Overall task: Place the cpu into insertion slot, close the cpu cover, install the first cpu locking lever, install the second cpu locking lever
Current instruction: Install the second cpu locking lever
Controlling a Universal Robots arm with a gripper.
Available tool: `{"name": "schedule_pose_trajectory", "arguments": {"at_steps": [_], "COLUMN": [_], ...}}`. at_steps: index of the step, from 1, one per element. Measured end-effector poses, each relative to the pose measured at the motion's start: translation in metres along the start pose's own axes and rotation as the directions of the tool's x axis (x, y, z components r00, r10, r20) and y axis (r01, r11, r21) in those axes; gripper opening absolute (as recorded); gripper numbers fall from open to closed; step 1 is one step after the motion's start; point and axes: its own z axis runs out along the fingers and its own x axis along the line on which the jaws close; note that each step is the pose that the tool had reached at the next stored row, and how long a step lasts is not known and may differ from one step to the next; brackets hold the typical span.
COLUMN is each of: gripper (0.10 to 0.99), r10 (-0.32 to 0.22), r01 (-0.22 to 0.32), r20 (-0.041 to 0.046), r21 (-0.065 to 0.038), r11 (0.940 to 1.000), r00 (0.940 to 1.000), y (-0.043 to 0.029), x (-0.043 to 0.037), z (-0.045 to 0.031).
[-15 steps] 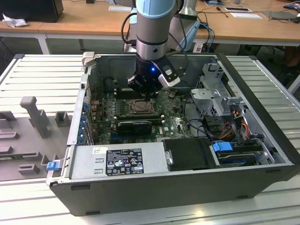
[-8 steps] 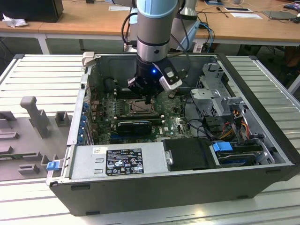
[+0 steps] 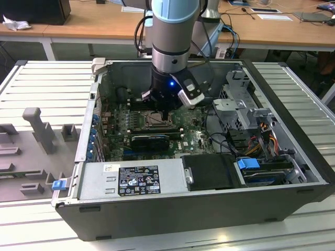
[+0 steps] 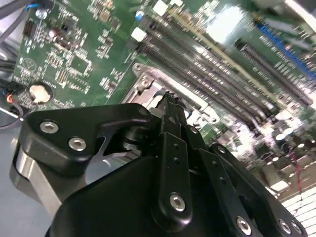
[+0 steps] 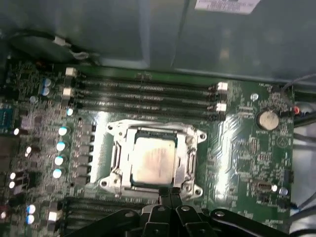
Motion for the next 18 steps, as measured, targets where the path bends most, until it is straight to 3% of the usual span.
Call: {"name": "schedule_pose_trajectory", "arguments": {"at_steps": [1, 3, 4, 8, 15, 18], "gripper": [0.106, 0.106, 0.106, 0.106, 0.106, 0.106], "r10": [0.0, 0.002, 0.003, 0.003, 0.003, 0.003], "r01": [0.0, -0.002, -0.003, -0.004, -0.004, -0.004], "r20": [-0.0018, -0.0211, -0.0248, -0.0256, -0.0247, -0.0242], "r21": [0.0, -0.005, -0.008, -0.015, -0.024, -0.029], "r11": [1.0, 1.0, 1.0, 0.9999, 0.9997, 0.9996], "r00": [1.0, 0.9998, 0.9997, 0.9997, 0.9997, 0.9997], "y": [-0.0012, -0.0025, -0.0029, -0.0083, -0.0146, -0.0144], "x": [0.0003, 0.0004, 0.0006, 0.0061, 0.0315, 0.0374], "z": [-0.0001, 0.0, 0.0002, 0.0001, -0.0007, 0.0026]}}
